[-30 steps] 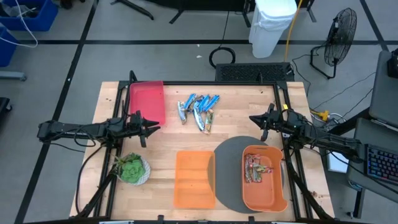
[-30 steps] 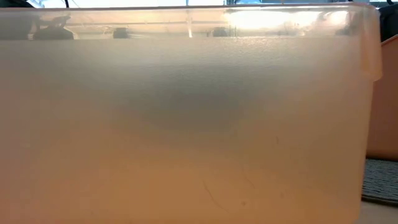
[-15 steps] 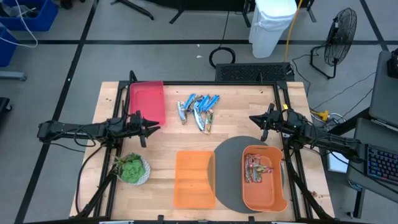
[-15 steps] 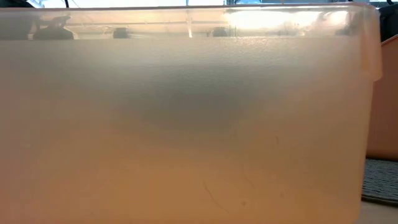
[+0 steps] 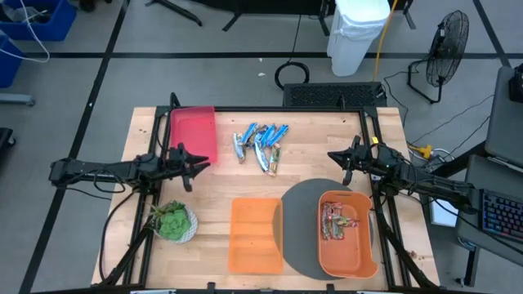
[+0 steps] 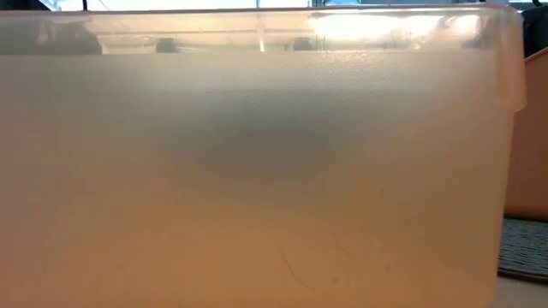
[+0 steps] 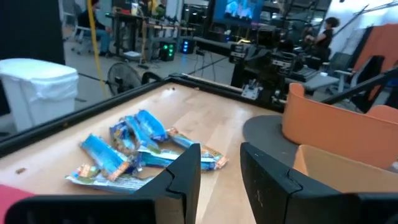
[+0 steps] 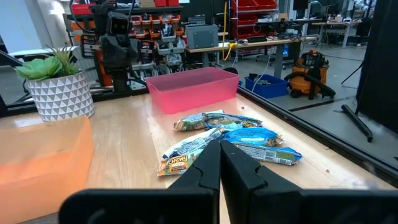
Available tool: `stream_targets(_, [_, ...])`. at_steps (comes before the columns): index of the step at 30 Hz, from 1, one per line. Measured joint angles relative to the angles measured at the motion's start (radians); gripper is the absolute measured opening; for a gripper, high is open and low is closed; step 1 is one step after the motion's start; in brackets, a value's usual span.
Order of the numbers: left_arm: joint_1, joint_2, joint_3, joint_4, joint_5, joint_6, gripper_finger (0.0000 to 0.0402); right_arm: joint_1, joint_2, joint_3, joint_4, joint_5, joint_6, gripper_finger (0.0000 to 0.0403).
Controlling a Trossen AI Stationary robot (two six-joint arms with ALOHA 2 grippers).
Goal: Pick and place Granola Bars by type
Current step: Put the yellow granola bar into the red bin
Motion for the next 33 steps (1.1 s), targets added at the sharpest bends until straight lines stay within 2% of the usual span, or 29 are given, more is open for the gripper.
stream_targets(4, [0.0, 0.0, 0.0, -0.006, -0.008, -0.043, 0.0118, 0.0, 0.0, 0.0, 0.0, 0.0, 0.0, 0.0])
stream_targets(7, [0.0, 0.0, 0.0, -0.006, -0.041, 0.001, 0.0118, 0.0, 0.0, 0.0, 0.0, 0.0, 0.0, 0.0])
stream_targets(14, [0.0, 0.0, 0.0, -0.018, -0.318, 0.111, 0.0118, 0.0, 0.0, 0.0, 0.0, 0.0, 0.0, 0.0])
stream_targets(18, [0.0, 0.0, 0.0, -0.026, -0.375, 0.176, 0.0118, 0.0, 0.0, 0.0, 0.0, 0.0, 0.0, 0.0])
stream_targets(24, [0.019, 0.006, 0.0, -0.027, -0.387, 0.193, 0.0118, 0.0, 0.0, 0.0, 0.0, 0.0, 0.0, 0.0])
stream_targets(29, [0.042, 0.056, 0.0, -0.025, -0.282, 0.182, 0.0113, 0.0, 0.0, 0.0, 0.0, 0.0, 0.0, 0.0])
stream_targets(31, [0.044, 0.092, 0.0, -0.026, -0.26, 0.171, 0.0092, 0.0, 0.0, 0.0, 0.0, 0.0, 0.0, 0.0])
stream_targets(33, [0.044, 0.133, 0.0, -0.022, -0.267, 0.149, 0.0052, 0.0, 0.0, 0.0, 0.0, 0.0, 0.0, 0.0])
